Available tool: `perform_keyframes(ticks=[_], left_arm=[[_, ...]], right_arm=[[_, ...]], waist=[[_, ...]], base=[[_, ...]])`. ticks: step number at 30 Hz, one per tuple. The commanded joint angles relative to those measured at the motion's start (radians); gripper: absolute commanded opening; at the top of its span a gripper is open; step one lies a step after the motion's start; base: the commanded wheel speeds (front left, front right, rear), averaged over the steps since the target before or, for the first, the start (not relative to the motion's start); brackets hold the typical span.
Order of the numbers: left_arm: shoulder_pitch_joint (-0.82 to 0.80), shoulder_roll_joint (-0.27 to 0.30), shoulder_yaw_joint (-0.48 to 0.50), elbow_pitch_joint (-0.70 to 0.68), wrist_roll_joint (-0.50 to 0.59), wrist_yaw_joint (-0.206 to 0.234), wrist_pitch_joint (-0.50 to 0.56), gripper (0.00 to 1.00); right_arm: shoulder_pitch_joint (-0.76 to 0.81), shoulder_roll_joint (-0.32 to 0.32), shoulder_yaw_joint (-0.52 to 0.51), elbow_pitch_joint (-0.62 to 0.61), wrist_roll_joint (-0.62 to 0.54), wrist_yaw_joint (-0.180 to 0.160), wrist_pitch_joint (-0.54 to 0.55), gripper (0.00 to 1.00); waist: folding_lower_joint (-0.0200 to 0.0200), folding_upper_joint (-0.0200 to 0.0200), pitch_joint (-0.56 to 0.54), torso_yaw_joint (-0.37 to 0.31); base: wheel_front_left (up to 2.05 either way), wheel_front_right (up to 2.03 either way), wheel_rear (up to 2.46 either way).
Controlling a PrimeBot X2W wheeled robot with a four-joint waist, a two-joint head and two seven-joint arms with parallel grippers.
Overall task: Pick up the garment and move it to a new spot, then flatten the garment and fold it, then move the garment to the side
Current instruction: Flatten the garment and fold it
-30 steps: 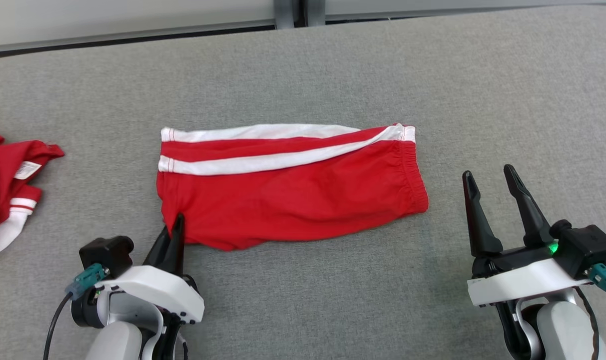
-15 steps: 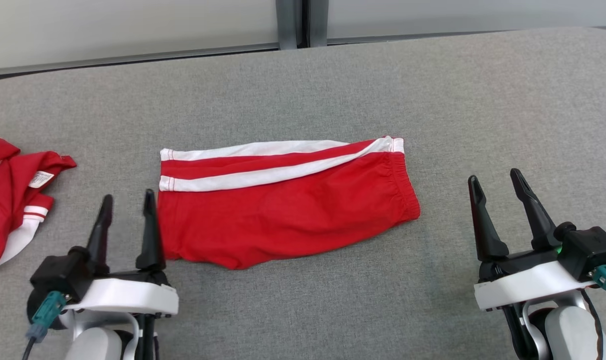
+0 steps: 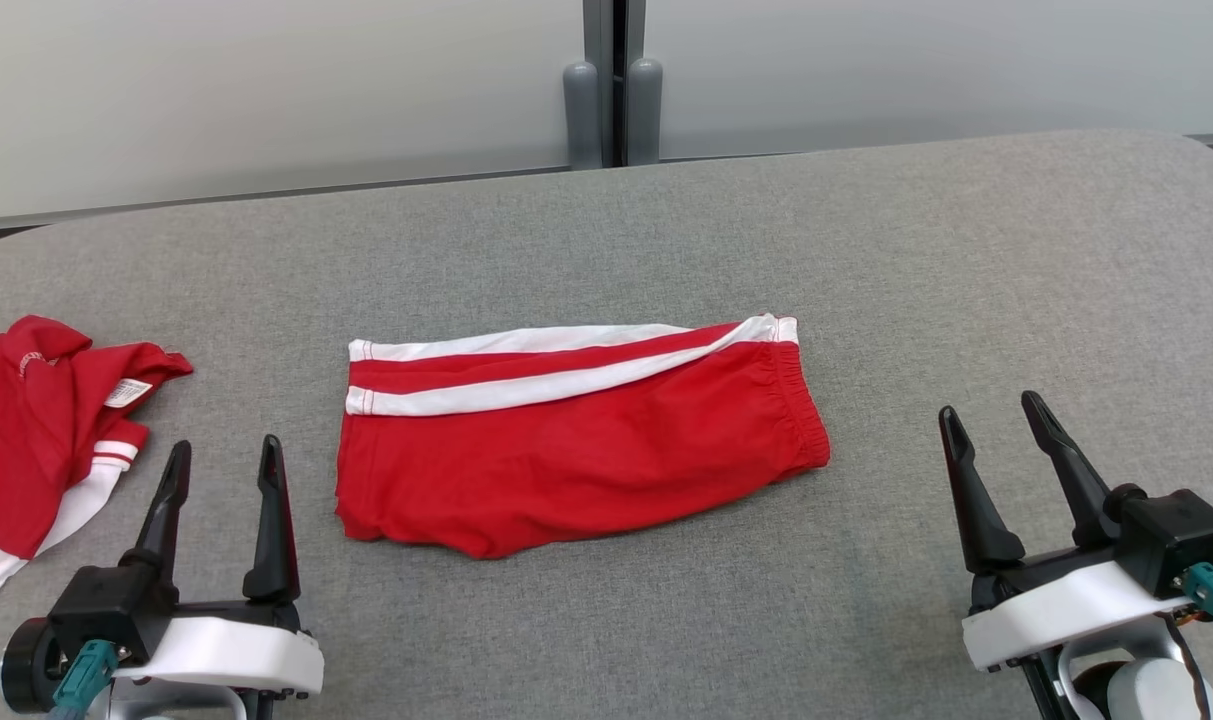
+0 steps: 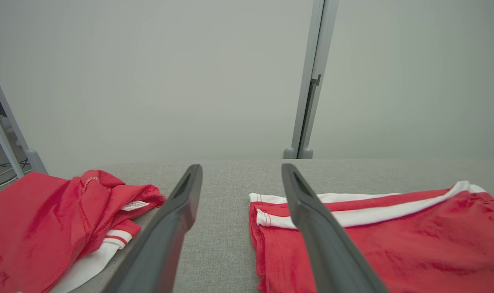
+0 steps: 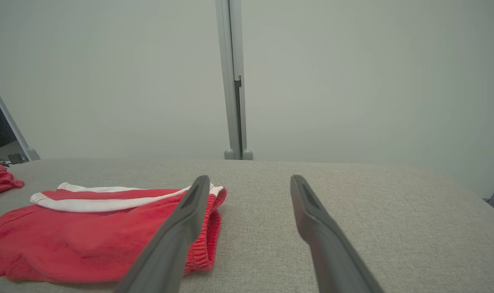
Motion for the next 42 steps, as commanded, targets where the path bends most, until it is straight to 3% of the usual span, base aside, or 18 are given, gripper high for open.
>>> perform_keyframes(ticks=[1, 19, 30, 40, 41, 42], left_arm=[[0.01, 0.003, -0.001, -0.009, 0.001, 0.006, 0.005, 1.0], [-0.003, 0.002, -0.032, -0.072, 0.007, 0.027, 0.049, 1.0], [-0.144, -0.042, -0.1, -0.051, 0.016, -0.008, 0.021, 1.0], [-0.221, -0.055, -0.11, 0.007, 0.017, -0.025, -0.014, 1.0], [-0.223, -0.054, -0.108, 0.01, 0.016, -0.025, -0.017, 1.0], [-0.223, -0.054, -0.108, 0.01, 0.016, -0.025, -0.017, 1.0]], right_arm=[[0.01, -0.005, -0.002, -0.007, -0.002, -0.001, 0.006, 1.0], [0.001, -0.004, -0.022, -0.006, 0.004, -0.001, 0.023, 1.0], [-0.196, -0.021, 0.047, 0.263, 0.079, -0.001, 0.045, 1.0], [-0.295, 0.005, 0.104, 0.521, 0.149, -0.001, 0.041, 1.0], [-0.298, 0.01, 0.116, 0.534, 0.163, -0.001, 0.038, 0.71], [-0.298, 0.01, 0.116, 0.534, 0.163, -0.001, 0.038, 0.71]], waist=[[0.0, -0.0001, -0.006, 0.002], [0.0, -0.0001, 0.014, 0.041], [0.0, -0.0001, 0.163, 0.166], [0.0, -0.0001, 0.208, 0.185], [0.0, -0.0001, 0.21, 0.182], [0.0, -0.0001, 0.21, 0.182]], base=[[0.0, 0.0, 0.0], [0.0, 0.0, 0.0], [0.0, 0.0, 0.0], [0.0, 0.0, 0.0], [0.0, 0.0, 0.0], [0.0, 0.0, 0.0]])
